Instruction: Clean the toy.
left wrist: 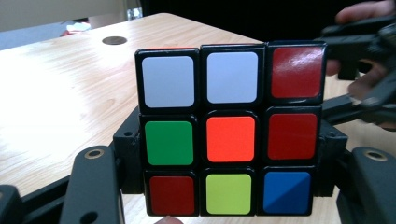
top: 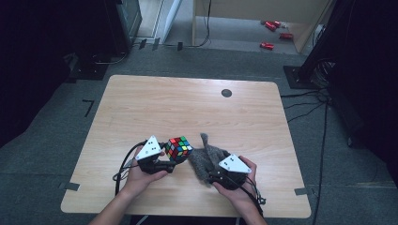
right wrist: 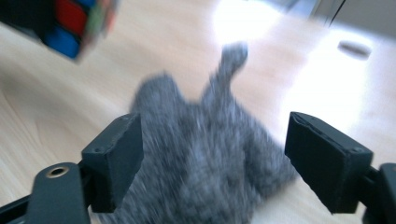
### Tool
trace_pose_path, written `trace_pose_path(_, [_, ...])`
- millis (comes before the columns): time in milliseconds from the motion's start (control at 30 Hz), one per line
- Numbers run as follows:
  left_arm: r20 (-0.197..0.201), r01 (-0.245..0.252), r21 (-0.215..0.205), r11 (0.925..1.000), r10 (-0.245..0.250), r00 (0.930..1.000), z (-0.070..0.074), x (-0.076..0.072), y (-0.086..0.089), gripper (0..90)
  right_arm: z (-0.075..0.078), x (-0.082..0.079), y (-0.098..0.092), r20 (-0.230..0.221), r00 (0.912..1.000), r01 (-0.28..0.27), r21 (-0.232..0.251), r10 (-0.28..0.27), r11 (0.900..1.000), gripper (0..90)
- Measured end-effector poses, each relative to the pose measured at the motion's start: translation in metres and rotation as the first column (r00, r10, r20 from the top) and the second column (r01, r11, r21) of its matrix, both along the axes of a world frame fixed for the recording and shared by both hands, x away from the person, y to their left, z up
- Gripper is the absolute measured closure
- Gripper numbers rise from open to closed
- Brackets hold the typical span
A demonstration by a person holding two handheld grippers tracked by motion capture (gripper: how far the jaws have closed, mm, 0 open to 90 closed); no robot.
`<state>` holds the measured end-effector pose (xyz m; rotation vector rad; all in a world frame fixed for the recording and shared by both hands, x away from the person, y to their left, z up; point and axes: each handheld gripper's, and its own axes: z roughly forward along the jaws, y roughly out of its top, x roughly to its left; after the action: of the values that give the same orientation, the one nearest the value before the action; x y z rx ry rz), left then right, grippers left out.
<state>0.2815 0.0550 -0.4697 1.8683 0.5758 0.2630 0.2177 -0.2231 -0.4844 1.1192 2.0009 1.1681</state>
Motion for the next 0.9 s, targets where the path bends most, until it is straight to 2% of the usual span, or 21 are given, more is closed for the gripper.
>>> trace_pose_path(67, [0.005, -0.004, 0.001, 1.0, 0.004, 1.0, 0.0, 0.0, 0.001, 34.5, 0.002, -0.002, 0.007, 0.025, 0.9995, -0.018, 0.018, 0.017, 1.0, 19.8])
trace_pose_path(100, [0.007, -0.003, 0.001, 1.0, 0.003, 1.0, 0.001, 0.0, 0.001, 34.5, 0.001, -0.001, 0.011, 0.014, 0.999, -0.043, 0.024, 0.043, 0.999, 20.9])
trace_pose_path(167, [0.008, 0.001, 0.006, 1.0, -0.001, 1.0, 0.0, -0.001, 0.001, 34.5, -0.006, 0.003, 0.022, -0.047, 0.997, -0.061, 0.0, 0.061, 0.998, 23.2])
trace_pose_path(233, [0.006, 0.006, 0.005, 1.0, -0.006, 1.0, 0.0, -0.002, 0.0, 34.5, -0.016, 0.012, 0.029, -0.125, 0.992, -0.02, -0.043, 0.015, 0.999, 26.5])
trace_pose_path(267, [0.007, 0.008, 0.006, 0.9999, -0.008, 0.9999, 0.0, -0.002, 0.001, 34.5, -0.02, 0.017, 0.029, -0.154, 0.9881, -0.002, -0.044, -0.005, 0.999, 27.4])
trace_pose_path(333, [0.009, 0.014, 0.005, 0.9999, -0.014, 0.9999, 0.0, -0.003, 0.001, 34.5, -0.024, 0.021, 0.026, -0.179, 0.9839, -0.003, -0.013, 0.001, 1.0, 37.3])
trace_pose_path(433, [0.005, 0.021, 0.001, 0.9998, -0.021, 0.9998, -0.001, -0.003, 0.001, 34.5, -0.028, 0.024, 0.023, -0.209, 0.9778, -0.015, -0.03, 0.008, 0.999, 47.6])
trace_pose_path(567, [0.007, 0.024, 0.01, 0.9997, -0.024, 0.9997, -0.001, -0.004, -0.001, 34.5, -0.029, 0.024, 0.017, -0.203, 0.9792, -0.015, -0.024, 0.01, 1.0, 66.5])
trace_pose_path(667, [0.01, 0.025, 0.024, 0.9994, -0.026, 0.9996, -0.002, -0.005, -0.002, 34.5, -0.028, 0.026, 0.01, -0.213, 0.9766, -0.028, 0.007, 0.029, 1.0, 77.3])
trace_pose_path(733, [0.016, 0.024, 0.047, 0.9986, -0.024, 0.9996, -0.003, -0.006, -0.004, 34.5, -0.026, 0.026, 0.008, -0.212, 0.9769, -0.026, 0.012, 0.028, 1.0, 80.1])
trace_pose_path(833, [0.024, 0.028, 0.08, 0.9964, -0.03, 0.9993, -0.005, -0.006, -0.008, 34.5, -0.021, 0.023, 0.005, -0.185, 0.9824, -0.026, 0.013, 0.027, 1.0, 80.8])
trace_pose_path(900, [0.019, 0.036, 0.087, 0.9956, -0.038, 0.9991, -0.006, -0.007, -0.01, 34.5, -0.017, 0.022, 0.001, -0.166, 0.9859, -0.016, 0.043, 0.023, 0.999, 81.0])
